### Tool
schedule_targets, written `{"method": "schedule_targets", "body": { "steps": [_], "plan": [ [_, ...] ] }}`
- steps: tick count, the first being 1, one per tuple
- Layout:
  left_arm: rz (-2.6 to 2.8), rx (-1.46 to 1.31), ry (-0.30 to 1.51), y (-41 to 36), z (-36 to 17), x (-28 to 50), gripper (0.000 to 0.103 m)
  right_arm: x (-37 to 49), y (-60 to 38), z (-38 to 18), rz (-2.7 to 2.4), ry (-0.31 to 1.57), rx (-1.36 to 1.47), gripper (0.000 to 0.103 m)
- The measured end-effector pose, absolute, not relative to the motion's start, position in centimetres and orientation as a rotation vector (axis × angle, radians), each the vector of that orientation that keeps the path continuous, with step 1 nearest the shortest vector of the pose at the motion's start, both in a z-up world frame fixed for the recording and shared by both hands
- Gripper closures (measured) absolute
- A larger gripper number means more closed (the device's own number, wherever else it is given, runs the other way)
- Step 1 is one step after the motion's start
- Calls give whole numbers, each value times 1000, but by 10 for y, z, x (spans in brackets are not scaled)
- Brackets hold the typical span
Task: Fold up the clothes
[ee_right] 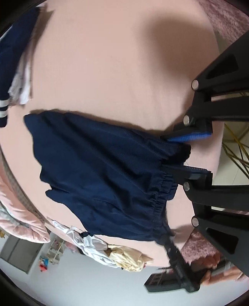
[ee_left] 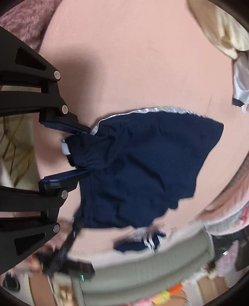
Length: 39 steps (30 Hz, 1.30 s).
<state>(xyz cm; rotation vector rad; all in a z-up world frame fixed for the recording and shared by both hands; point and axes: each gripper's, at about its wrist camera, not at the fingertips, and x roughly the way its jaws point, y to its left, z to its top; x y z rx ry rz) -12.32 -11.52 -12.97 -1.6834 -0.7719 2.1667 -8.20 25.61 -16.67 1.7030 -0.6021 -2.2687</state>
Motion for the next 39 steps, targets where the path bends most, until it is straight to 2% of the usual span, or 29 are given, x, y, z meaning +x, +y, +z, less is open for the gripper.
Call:
{"method": "schedule_targets", "body": {
  "steps": [2,6,7,11,13,14,15,16,20,23,27,29,30,32,36,39],
  "plan": [
    [2186,-1680,-799,-124,-128,-124,50,-80,258,-159,-2340,-498,1712,93],
    [2145,-1713,-860,-124,-137,-128,49,-76,248,-145,-2522,-24,1740,93],
    [2131,-1720,-863,-121,-140,-129,50,-73,258,-143,-2502,-41,1744,93],
    [2094,-1729,-831,-105,-145,-128,50,-78,271,-148,-2370,-379,1743,89],
    [2142,-1764,-756,-100,-145,-130,57,-80,274,-152,-2341,-472,1737,86],
    [2167,-1782,-717,-98,-145,-130,78,-80,277,-155,-2326,-509,1738,83],
    [2191,-1799,-677,-95,-146,-131,90,-80,279,-160,-2311,-544,1738,83],
    [2190,-1813,-668,-96,-145,-132,91,-81,277,-166,-2296,-569,1736,83],
    [2213,-1795,-567,-93,-124,-133,92,-77,277,-158,-2313,-618,1719,93],
    [2232,-1767,-482,-91,-108,-129,92,-65,272,-134,-2348,-519,1668,93],
    [2223,-1791,-421,-89,-110,-121,92,-50,262,-127,-2323,-506,1668,93],
    [2185,-1887,-429,-92,-132,-121,88,-47,254,-135,-2320,-442,1721,92],
    [2179,-1899,-439,-92,-137,-121,88,-50,249,-148,-2301,-398,1770,86],
    [2178,-1914,-420,-91,-136,-119,88,-53,246,-166,-2276,-367,1808,85],
    [2280,-1901,-212,-87,-114,-114,72,-48,250,-133,-2344,-342,1749,84],
    [2388,-1815,-94,-84,-97,-115,72,-47,257,-109,-2475,-292,1677,83]
  ]
}}
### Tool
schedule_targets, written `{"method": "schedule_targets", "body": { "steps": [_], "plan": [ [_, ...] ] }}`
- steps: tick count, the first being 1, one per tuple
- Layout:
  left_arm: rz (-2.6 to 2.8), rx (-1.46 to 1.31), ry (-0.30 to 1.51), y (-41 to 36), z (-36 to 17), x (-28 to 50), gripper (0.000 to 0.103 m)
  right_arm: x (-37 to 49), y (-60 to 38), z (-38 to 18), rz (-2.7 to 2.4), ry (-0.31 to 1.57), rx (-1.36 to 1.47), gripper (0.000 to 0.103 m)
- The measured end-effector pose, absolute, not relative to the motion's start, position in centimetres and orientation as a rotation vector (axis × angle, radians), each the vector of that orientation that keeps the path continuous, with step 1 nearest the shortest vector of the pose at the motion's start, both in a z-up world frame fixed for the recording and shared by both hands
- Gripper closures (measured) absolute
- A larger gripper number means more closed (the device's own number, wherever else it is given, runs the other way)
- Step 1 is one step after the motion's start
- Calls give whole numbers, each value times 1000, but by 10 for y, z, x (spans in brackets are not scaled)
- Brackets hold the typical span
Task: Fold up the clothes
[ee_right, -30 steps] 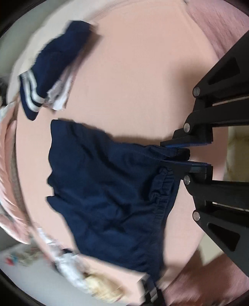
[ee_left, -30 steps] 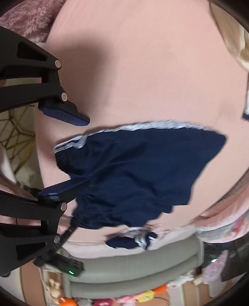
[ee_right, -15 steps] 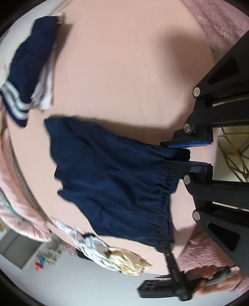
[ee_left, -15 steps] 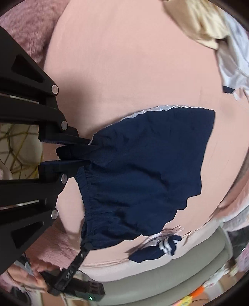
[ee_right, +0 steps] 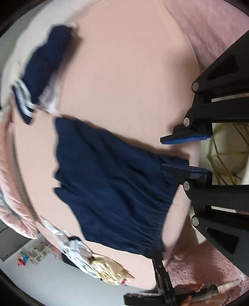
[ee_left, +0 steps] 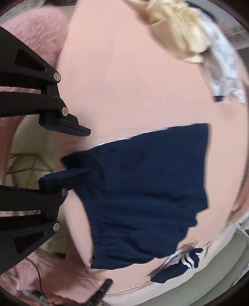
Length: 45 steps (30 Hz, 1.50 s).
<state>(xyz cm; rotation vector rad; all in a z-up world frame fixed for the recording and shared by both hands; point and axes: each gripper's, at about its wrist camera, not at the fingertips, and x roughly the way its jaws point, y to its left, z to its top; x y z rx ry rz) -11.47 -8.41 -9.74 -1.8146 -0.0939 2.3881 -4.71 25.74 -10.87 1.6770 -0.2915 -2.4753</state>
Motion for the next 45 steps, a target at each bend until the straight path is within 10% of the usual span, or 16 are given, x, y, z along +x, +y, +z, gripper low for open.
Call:
{"method": "schedule_targets", "body": {
  "steps": [36,45],
  "plan": [
    [2555,-1709,25,-108,-132,-283,84,-269,141,-146,-2183,-41,1616,83],
    [2577,-1623,-330,-138,-131,-286,75,-283,170,-106,-2391,-90,1480,83]
  ]
}}
